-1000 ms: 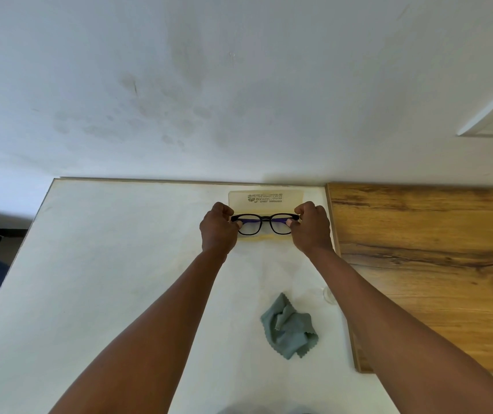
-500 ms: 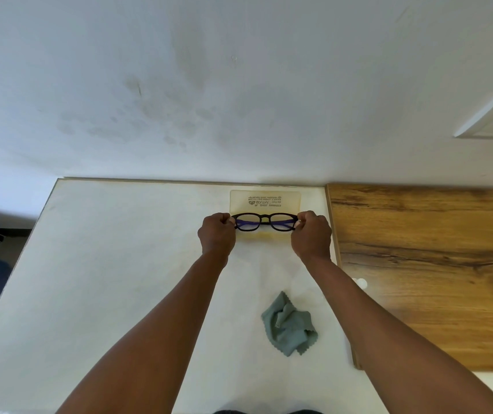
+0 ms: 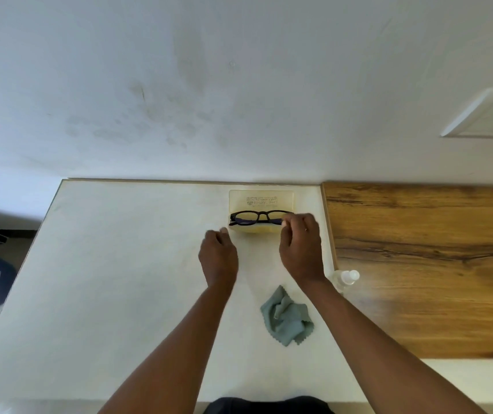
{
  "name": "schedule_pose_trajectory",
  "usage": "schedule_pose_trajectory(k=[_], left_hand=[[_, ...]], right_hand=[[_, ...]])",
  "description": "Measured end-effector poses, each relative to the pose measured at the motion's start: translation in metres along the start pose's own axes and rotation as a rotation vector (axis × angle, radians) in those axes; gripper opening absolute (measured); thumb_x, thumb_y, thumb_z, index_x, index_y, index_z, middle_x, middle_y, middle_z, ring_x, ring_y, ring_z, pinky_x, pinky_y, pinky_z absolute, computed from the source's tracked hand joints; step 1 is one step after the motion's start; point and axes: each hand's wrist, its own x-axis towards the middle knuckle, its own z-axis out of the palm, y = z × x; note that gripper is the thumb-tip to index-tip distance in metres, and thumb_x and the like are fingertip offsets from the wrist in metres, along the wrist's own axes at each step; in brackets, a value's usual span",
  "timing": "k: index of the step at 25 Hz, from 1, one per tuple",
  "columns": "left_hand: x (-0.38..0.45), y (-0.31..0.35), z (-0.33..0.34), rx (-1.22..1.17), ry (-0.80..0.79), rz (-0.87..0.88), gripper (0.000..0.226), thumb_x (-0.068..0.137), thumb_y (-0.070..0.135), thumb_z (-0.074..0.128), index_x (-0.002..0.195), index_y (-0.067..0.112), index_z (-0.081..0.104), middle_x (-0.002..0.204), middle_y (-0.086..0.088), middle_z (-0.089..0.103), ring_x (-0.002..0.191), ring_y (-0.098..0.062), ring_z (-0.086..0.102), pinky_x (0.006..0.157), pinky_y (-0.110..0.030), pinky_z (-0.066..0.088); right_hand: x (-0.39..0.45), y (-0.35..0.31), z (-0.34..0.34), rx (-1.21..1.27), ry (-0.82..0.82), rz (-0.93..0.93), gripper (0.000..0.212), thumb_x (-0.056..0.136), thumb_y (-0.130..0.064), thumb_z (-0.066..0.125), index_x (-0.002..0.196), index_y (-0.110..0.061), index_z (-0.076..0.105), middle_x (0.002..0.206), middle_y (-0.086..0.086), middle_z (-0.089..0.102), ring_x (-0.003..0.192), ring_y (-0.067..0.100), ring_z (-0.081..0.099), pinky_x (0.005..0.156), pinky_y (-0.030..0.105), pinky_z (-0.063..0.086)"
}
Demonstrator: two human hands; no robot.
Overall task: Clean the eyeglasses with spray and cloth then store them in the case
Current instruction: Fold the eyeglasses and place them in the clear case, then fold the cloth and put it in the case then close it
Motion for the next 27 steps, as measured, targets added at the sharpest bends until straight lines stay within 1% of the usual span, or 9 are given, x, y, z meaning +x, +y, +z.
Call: schedule_pose_trajectory(k=[3, 6, 10, 14, 16, 18, 21, 23, 27], left_hand=[[-0.041, -0.025, 0.003, 0.108, -0.140, 0.186, 0.025, 0.093, 0.029, 0.049, 0.075, 0.011, 0.050, 0.073, -0.005, 0.056, 0.071, -0.024, 0.051, 0.060, -0.029, 0.034], [-0.068, -0.044, 0.002, 0.241, -0.277, 0.416, 0.016, 0.090, 0.029, 0.054, 0.086, 0.014, 0.058, 0.082, -0.001, 0.058, 0.079, -0.019, 0.050, 0.066, -0.031, 0.042], [-0.086, -0.055, -0.008, 0.330, -0.348, 0.684, 0.019, 0.087, 0.033, 0.055, 0.089, 0.015, 0.061, 0.089, -0.002, 0.061, 0.079, -0.020, 0.051, 0.067, -0.030, 0.042], [-0.094, -0.063, -0.011, 0.500, -0.421, 0.793, 0.033, 0.086, 0.048, 0.046, 0.091, 0.018, 0.057, 0.098, 0.001, 0.053, 0.087, -0.019, 0.046, 0.073, -0.031, 0.039], [-0.095, -0.062, -0.010, 0.552, -0.441, 0.759, 0.030, 0.089, 0.045, 0.045, 0.095, 0.018, 0.056, 0.105, 0.001, 0.049, 0.093, -0.019, 0.044, 0.079, -0.030, 0.038], [-0.097, -0.054, -0.008, 0.406, -0.429, 0.661, 0.022, 0.091, 0.034, 0.050, 0.091, 0.013, 0.057, 0.099, -0.001, 0.052, 0.089, -0.018, 0.047, 0.076, -0.030, 0.042], [-0.096, -0.037, -0.011, 0.008, -0.406, 0.283, 0.020, 0.088, 0.022, 0.057, 0.072, 0.010, 0.053, 0.070, 0.001, 0.054, 0.065, -0.012, 0.048, 0.059, -0.023, 0.043], [-0.089, -0.030, -0.014, -0.197, -0.401, 0.027, 0.023, 0.086, 0.020, 0.059, 0.067, 0.010, 0.053, 0.064, -0.003, 0.058, 0.061, -0.014, 0.053, 0.060, -0.026, 0.045], [-0.078, -0.022, -0.025, -0.448, -0.403, -0.192, 0.019, 0.085, 0.014, 0.061, 0.069, 0.006, 0.052, 0.062, -0.008, 0.064, 0.062, -0.020, 0.064, 0.060, -0.031, 0.051]], right_hand=[[-0.031, 0.006, -0.002, 0.018, -0.123, -0.104, 0.014, 0.085, 0.004, 0.055, 0.096, 0.003, 0.063, 0.093, 0.022, 0.060, 0.086, 0.033, 0.056, 0.073, 0.033, 0.046], [-0.060, 0.017, -0.009, 0.034, -0.217, -0.075, 0.011, 0.088, -0.002, 0.055, 0.095, 0.001, 0.063, 0.092, 0.018, 0.061, 0.086, 0.029, 0.057, 0.075, 0.035, 0.050], [-0.089, 0.031, -0.022, 0.045, -0.269, -0.013, 0.008, 0.089, -0.006, 0.055, 0.090, -0.003, 0.062, 0.092, 0.013, 0.062, 0.084, 0.024, 0.057, 0.075, 0.022, 0.044], [-0.106, 0.037, -0.033, 0.080, -0.281, 0.012, 0.006, 0.089, -0.004, 0.055, 0.089, -0.004, 0.060, 0.091, 0.011, 0.060, 0.083, 0.023, 0.055, 0.075, 0.030, 0.047], [-0.113, 0.037, -0.037, 0.060, -0.304, 0.008, 0.008, 0.088, -0.010, 0.054, 0.090, -0.005, 0.060, 0.093, 0.011, 0.060, 0.084, 0.021, 0.053, 0.075, 0.033, 0.049], [-0.119, 0.038, -0.039, 0.007, -0.342, 0.000, 0.020, 0.082, -0.021, 0.055, 0.092, -0.005, 0.060, 0.096, 0.011, 0.060, 0.085, 0.018, 0.052, 0.073, 0.029, 0.046], [-0.121, 0.039, -0.038, -0.087, -0.381, -0.044, 0.023, 0.075, -0.022, 0.069, 0.090, -0.006, 0.062, 0.093, 0.010, 0.061, 0.082, 0.023, 0.054, 0.068, 0.028, 0.040], [-0.120, 0.037, -0.036, -0.122, -0.376, -0.041, 0.015, 0.079, -0.016, 0.069, 0.089, -0.006, 0.063, 0.091, 0.011, 0.062, 0.083, 0.027, 0.056, 0.068, 0.030, 0.040], [-0.114, 0.030, -0.031, -0.032, -0.376, 0.029, 0.012, 0.088, -0.015, 0.060, 0.093, -0.005, 0.064, 0.094, 0.010, 0.063, 0.088, 0.026, 0.055, 0.074, 0.029, 0.041]])
